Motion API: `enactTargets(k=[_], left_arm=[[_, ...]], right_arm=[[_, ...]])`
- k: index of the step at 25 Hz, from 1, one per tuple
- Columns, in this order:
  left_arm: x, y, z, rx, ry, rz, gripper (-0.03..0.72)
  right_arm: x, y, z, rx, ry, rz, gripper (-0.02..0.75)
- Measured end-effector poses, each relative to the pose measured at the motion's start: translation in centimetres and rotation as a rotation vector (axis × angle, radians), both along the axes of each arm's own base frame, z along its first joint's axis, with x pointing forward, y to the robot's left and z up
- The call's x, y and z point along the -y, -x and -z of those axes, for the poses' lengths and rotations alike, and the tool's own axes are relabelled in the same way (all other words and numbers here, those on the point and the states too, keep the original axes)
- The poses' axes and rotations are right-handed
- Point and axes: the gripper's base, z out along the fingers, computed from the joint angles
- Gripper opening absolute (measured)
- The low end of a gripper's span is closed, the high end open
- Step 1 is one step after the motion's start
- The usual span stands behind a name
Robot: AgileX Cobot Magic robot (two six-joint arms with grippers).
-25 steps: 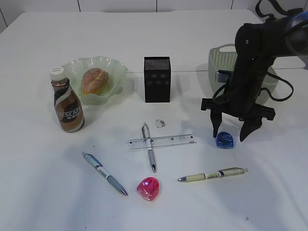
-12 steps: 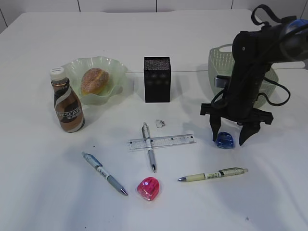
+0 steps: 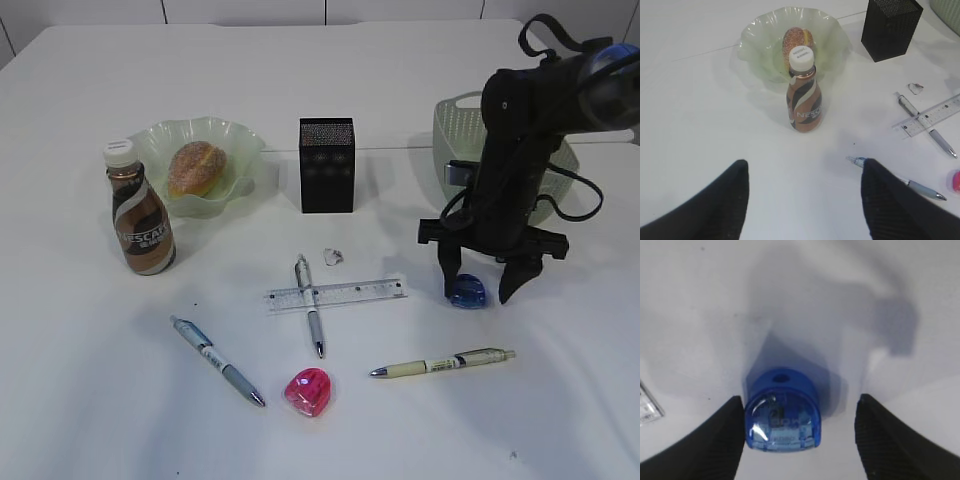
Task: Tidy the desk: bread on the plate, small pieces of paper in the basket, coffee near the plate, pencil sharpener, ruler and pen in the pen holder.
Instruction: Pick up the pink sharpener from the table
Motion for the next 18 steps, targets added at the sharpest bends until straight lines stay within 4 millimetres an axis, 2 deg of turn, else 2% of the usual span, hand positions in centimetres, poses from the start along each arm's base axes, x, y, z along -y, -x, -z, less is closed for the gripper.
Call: enactTargets(k=[18], left_arm=[[0.00, 0.00, 0.00, 0.000, 0.000, 0.000, 0.495]], right_arm=[[0.15, -0.03, 0.17, -0.001, 0.017, -0.012, 0.531]])
